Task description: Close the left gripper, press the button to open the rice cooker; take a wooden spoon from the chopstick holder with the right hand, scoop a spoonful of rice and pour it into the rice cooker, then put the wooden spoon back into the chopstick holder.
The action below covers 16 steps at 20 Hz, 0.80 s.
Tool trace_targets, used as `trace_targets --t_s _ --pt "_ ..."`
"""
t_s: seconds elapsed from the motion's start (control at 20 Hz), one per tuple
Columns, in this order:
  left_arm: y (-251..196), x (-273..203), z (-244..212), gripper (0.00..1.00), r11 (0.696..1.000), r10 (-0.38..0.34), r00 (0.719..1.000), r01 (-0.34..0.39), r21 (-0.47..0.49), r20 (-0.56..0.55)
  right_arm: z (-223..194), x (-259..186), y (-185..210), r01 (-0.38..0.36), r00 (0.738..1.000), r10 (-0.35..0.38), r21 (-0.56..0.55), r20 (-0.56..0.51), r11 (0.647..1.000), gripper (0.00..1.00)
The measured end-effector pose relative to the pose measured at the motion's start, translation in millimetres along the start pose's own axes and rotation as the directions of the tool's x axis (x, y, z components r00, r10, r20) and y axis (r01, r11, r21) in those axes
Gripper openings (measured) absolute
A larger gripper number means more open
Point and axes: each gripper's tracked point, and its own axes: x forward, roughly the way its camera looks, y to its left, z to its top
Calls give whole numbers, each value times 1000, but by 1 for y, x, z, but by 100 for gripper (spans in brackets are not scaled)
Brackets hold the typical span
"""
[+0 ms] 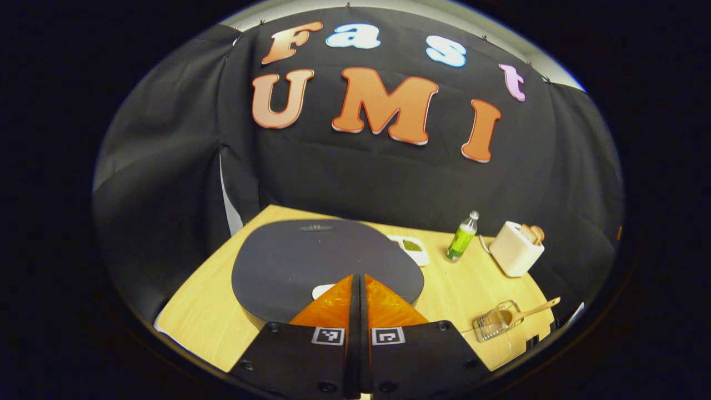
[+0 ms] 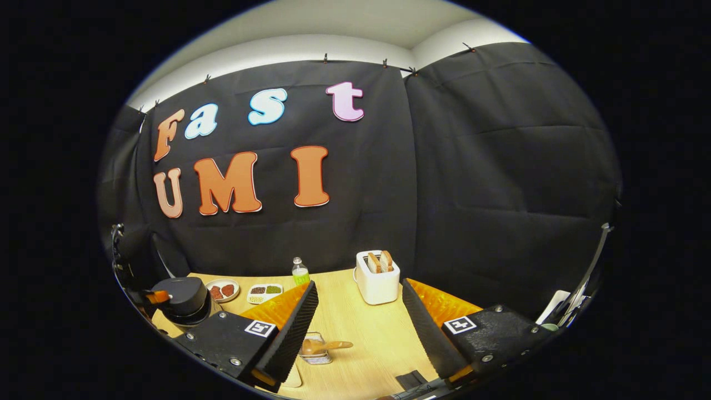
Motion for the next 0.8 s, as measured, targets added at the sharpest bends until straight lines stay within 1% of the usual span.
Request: trace_targets --t_s 0.05,0.1,0.15,0.25,0.3,0.35,0.4,0.45,0.5,0.55,0.6,0.7,0.8 --pt "2 -4 20 1 1000 10 999 -11 13 35 -1 0 0 -3 1000 3 9 2 1000 94" --pt "2 -13 39 4 999 23 997 -26 35 73 -2 0 -1 -5 1000 5 18 4 1000 94" --pt "3 -22 58 4 998 31 993 -38 54 116 -2 1 -2 -8 1000 7 27 8 1000 94" --pt "-2 -38 83 4 997 24 986 -36 69 165 -6 3 -2 -14 1000 13 44 14 999 94" --pt "-2 -47 91 1 996 25 983 -39 74 181 -9 5 -3 -16 1000 16 53 15 998 94" --pt "-2 -54 97 1 995 29 980 -46 83 198 -11 8 -2 -21 1000 21 63 14 998 94" --pt "0 -61 102 4 994 38 976 -59 92 214 -14 10 -1 -27 1000 26 70 14 997 94" --pt "0 -67 106 1 993 43 974 -67 102 224 -17 13 0 -32 999 31 74 15 997 94" --pt "-1 -73 110 4 991 47 972 -74 109 230 -21 17 1 -37 999 36 75 17 996 94" --pt "-1 -79 113 2 991 49 970 -77 112 237 -24 20 4 -46 999 45 81 19 996 94" --pt "-1 -85 114 4 991 52 969 -80 109 242 -28 23 7 -58 998 56 91 23 994 94" --pt "2 -96 122 4 991 67 964 -94 92 258 -43 31 10 -71 997 69 113 21 991 94" --pt "9 -108 127 5 989 102 956 -128 78 274 -59 41 12 -75 997 74 129 12 989 94"
